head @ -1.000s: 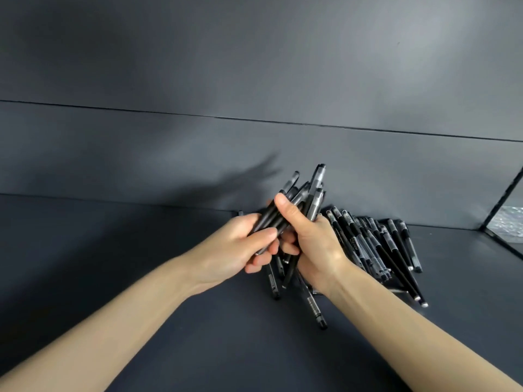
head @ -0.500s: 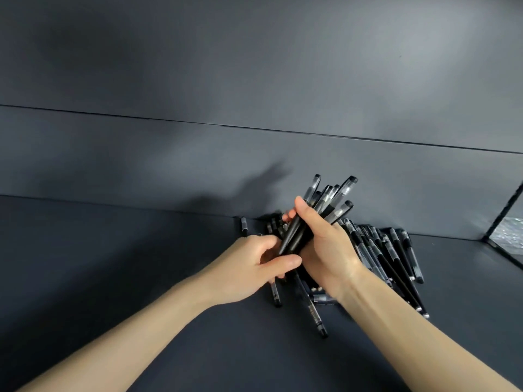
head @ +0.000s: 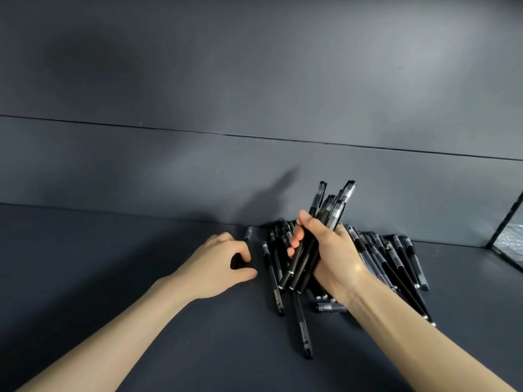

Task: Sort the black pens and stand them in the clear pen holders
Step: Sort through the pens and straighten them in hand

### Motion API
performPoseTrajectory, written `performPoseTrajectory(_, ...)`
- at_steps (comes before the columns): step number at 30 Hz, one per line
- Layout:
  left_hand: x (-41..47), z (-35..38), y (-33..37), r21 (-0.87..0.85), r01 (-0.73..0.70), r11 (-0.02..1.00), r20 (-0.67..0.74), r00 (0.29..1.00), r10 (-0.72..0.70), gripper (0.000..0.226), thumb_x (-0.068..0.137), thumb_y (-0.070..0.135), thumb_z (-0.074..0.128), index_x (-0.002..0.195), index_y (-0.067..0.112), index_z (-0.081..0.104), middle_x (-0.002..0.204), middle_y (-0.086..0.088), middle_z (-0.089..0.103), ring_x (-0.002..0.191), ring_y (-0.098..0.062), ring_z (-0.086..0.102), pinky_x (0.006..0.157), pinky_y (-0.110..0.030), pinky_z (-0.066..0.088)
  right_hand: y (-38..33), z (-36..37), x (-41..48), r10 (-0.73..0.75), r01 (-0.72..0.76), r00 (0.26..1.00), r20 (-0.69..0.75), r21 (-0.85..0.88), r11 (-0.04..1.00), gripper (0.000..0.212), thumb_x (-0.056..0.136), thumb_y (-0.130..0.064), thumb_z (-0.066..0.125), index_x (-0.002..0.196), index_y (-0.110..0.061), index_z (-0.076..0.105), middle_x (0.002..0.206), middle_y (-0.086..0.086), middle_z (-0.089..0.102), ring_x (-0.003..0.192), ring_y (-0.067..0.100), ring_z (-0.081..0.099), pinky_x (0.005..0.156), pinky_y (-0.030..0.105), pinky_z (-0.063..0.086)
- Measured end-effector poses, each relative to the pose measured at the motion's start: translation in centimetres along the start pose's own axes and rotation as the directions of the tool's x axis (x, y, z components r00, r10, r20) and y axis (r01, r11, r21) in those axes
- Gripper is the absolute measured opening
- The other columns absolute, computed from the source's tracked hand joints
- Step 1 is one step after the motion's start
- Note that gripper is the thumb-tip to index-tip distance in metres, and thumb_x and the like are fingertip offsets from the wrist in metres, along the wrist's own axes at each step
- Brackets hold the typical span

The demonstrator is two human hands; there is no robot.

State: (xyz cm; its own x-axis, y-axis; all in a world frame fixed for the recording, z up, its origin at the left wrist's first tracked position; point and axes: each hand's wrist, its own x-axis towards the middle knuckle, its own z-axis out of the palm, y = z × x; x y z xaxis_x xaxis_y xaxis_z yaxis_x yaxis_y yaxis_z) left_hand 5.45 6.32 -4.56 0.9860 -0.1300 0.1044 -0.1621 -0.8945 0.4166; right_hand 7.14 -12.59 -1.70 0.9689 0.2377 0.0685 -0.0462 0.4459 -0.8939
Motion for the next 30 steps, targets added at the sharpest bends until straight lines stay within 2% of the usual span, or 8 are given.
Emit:
performPoseTrajectory(5, 0.1, -1.7, -1.0, -0.180, 0.161, 0.970, -0.095, 0.979, -0.180, 0.015, 0.077, 0.009, 0.068, 0.071, 0.023, 0.066, 0.072, 0.008, 0.067, 0.067, -0.013, 0.067, 0.064, -0.032, 0.058, 0.0, 0.1, -0.2, 0.062, -0.062, 0.998, 0.007, 0.019, 0.998, 0.022, 0.093, -0.021, 0.057, 0.075, -0.010, 0.050, 0.057, 0.006, 0.047, 0.050, 0.020, 0.050, 0.062, 0.038, 0.056)
performPoseTrajectory(8, -0.2, -2.6, 0.0, -0.528, 0.140, 0.838, -0.204, 0.937, -0.285, 0.013, 0.071, 0.007, 0.075, 0.074, 0.018, 0.067, 0.071, 0.005, 0.070, 0.062, -0.013, 0.067, 0.063, -0.029, 0.056, 0.3, 0.1, -0.2, 0.054, -0.054, 0.999, 0.000, -0.062, 0.997, 0.026, 0.089, -0.028, 0.062, 0.074, -0.012, 0.047, 0.054, 0.002, 0.038, 0.046, 0.015, 0.038, 0.050, 0.030, 0.046)
performPoseTrajectory(11, -1.3, -2.2, 3.3, -0.829, -0.042, 0.558, -0.165, 0.971, -0.173, 0.027, 0.066, 0.002, 0.079, 0.077, 0.009, 0.055, 0.077, -0.007, 0.072, 0.062, -0.015, 0.062, 0.063, -0.030, 0.049, 0.5, 0.3, -0.2, 0.000, -0.002, 1.000, -0.015, -0.123, 0.992, 0.024, 0.085, -0.027, 0.066, 0.078, -0.008, 0.052, 0.052, 0.002, 0.036, 0.044, 0.014, 0.034, 0.045, 0.027, 0.038)
performPoseTrajectory(14, -2.1, -1.1, 6.4, -0.877, -0.124, 0.465, -0.152, 0.988, -0.023, 0.032, 0.074, -0.006, 0.074, 0.083, 0.005, 0.045, 0.084, -0.016, 0.072, 0.071, -0.022, 0.069, 0.064, -0.032, 0.051, 0.1, 0.2, -0.3, -0.047, 0.036, 0.997, -0.058, -0.180, 0.983, 0.032, 0.075, -0.027, 0.073, 0.063, -0.012, 0.048, 0.049, 0.004, 0.039, 0.042, 0.016, 0.037, 0.048, 0.030, 0.042)
performPoseTrajectory(17, -1.9, -0.4, 6.6, -0.845, -0.157, 0.511, -0.173, 0.985, 0.017, 0.028, 0.076, 0.002, 0.075, 0.086, 0.004, 0.050, 0.083, -0.010, 0.073, 0.078, -0.022, 0.069, 0.071, -0.032, 0.056, -0.9, -0.3, -0.2, -0.049, 0.029, 0.992, -0.116, -0.166, 0.986, 0.029, 0.080, -0.022, 0.071, 0.065, -0.016, 0.048, 0.054, 0.001, 0.042, 0.046, 0.015, 0.041, 0.049, 0.031, 0.043)
performPoseTrajectory(22, -1.3, 1.5, 4.1, -0.425, -0.219, 0.878, -0.228, 0.965, 0.131, 0.018, 0.083, 0.034, 0.069, 0.098, 0.027, 0.063, 0.102, 0.018, 0.063, 0.099, 0.007, 0.055, 0.088, -0.016, 0.043, -3.9, -2.0, 0.2, -0.125, 0.108, 0.985, -0.121, -0.134, 0.985, 0.018, 0.091, -0.019, 0.059, 0.076, -0.009, 0.055, 0.059, 0.008, 0.057, 0.052, 0.020, 0.053, 0.055, 0.032, 0.052)
performPoseTrajectory(26, -0.5, 2.8, 5.0, -0.229, -0.287, 0.930, -0.003, 0.956, 0.295, 0.063, 0.086, 0.058, 0.054, 0.142, 0.040, 0.032, 0.150, 0.026, 0.019, 0.139, 0.008, 0.009, 0.115, -0.021, 0.012, -3.7, -3.1, 0.0, -0.149, 0.123, 0.981, -0.124, -0.192, 0.974, 0.019, 0.094, -0.019, 0.056, 0.077, -0.010, 0.052, 0.052, 0.002, 0.043, 0.047, 0.016, 0.039, 0.051, 0.029, 0.044)
performPoseTrajectory(30, 0.0, 2.8, 4.2, -0.003, -0.270, 0.963, 0.194, 0.944, 0.266, 0.070, 0.086, 0.066, 0.045, 0.147, 0.043, 0.018, 0.155, 0.024, -0.007, 0.141, 0.005, -0.012, 0.117, -0.028, -0.008, -2.9, -3.1, -0.2, -0.130, 0.106, 0.985, -0.114, -0.198, 0.974, 0.021, 0.092, -0.020, 0.058, 0.076, -0.008, 0.053, 0.053, 0.001, 0.039, 0.048, 0.014, 0.035, 0.048, 0.026, 0.040)
